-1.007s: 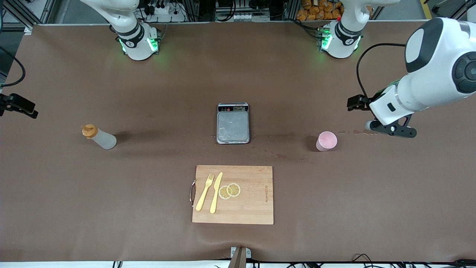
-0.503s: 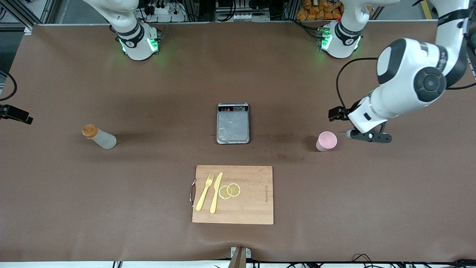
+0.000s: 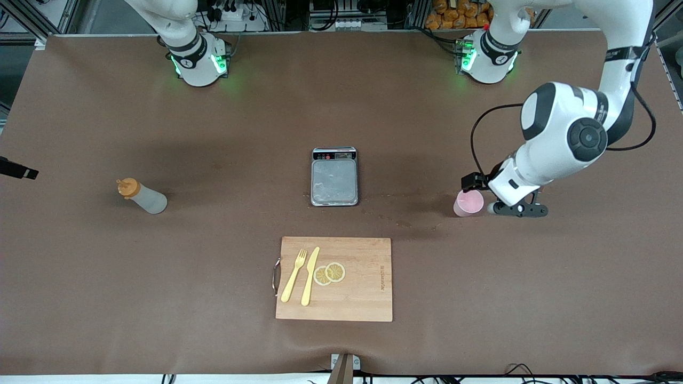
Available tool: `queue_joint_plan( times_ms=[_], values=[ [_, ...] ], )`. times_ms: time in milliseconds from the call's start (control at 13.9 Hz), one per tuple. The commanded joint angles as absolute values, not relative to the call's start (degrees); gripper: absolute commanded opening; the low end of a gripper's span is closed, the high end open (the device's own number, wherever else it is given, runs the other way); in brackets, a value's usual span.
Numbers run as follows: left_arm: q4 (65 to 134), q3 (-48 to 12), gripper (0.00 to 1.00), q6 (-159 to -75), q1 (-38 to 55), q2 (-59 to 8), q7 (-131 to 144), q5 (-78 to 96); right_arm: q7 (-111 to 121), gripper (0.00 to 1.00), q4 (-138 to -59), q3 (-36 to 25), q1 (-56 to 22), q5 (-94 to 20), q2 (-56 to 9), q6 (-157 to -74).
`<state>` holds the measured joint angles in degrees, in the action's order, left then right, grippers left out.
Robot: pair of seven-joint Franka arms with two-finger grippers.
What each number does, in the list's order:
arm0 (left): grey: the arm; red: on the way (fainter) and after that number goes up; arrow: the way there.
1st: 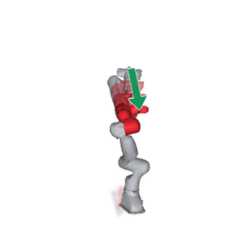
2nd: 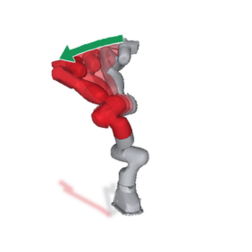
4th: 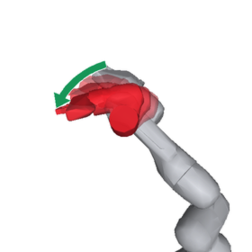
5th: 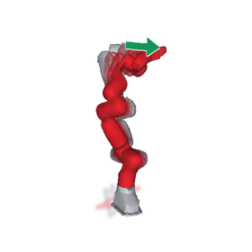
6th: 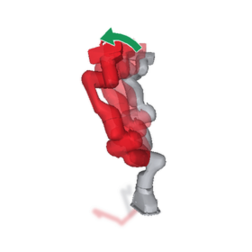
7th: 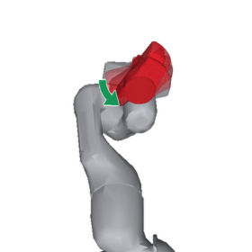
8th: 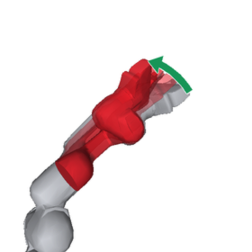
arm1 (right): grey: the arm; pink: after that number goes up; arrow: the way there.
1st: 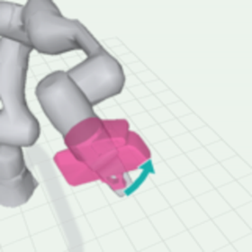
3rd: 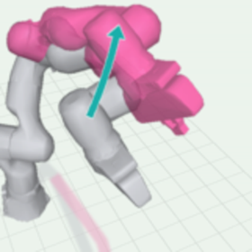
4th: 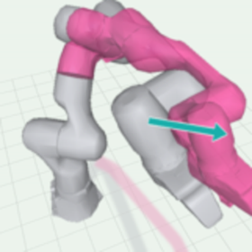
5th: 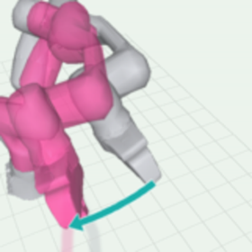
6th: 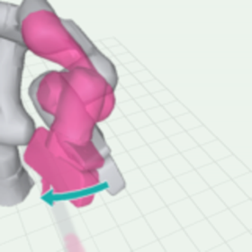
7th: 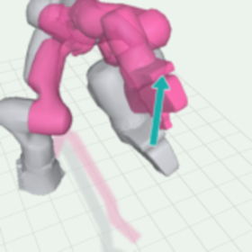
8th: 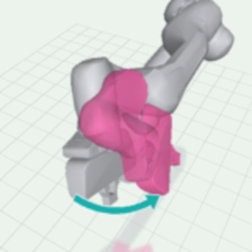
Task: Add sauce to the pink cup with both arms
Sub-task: 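Grasp the pink cup with the left gripper while the right gripper reaches the bottle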
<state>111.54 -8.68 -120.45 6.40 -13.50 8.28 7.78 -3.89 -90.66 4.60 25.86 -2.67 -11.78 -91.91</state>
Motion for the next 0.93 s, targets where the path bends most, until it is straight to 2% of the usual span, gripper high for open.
queue_joint_plan(
  times_ms=[0, 359, 863],
  values=[
    [111.53, -8.70, 1.00, -121.90, 6.24, -15.73, 10.80, 7.82, -12.10, 1.00, -89.21, 5.63, 28.82, -7.37, -13.70, -88.95],
    [114.08, -8.44, 1.00, -123.13, 5.28, -16.61, 14.49, 7.82, -17.84, 1.00, -89.21, 5.63, 32.77, -11.85, -18.62, -86.75],
    [115.04, -8.44, 1.00, -127.96, 3.25, -21.27, 17.75, 7.82, -23.36, 1.00, -89.30, 5.63, 38.50, -19.86, -28.03, -82.71]
  ],
)
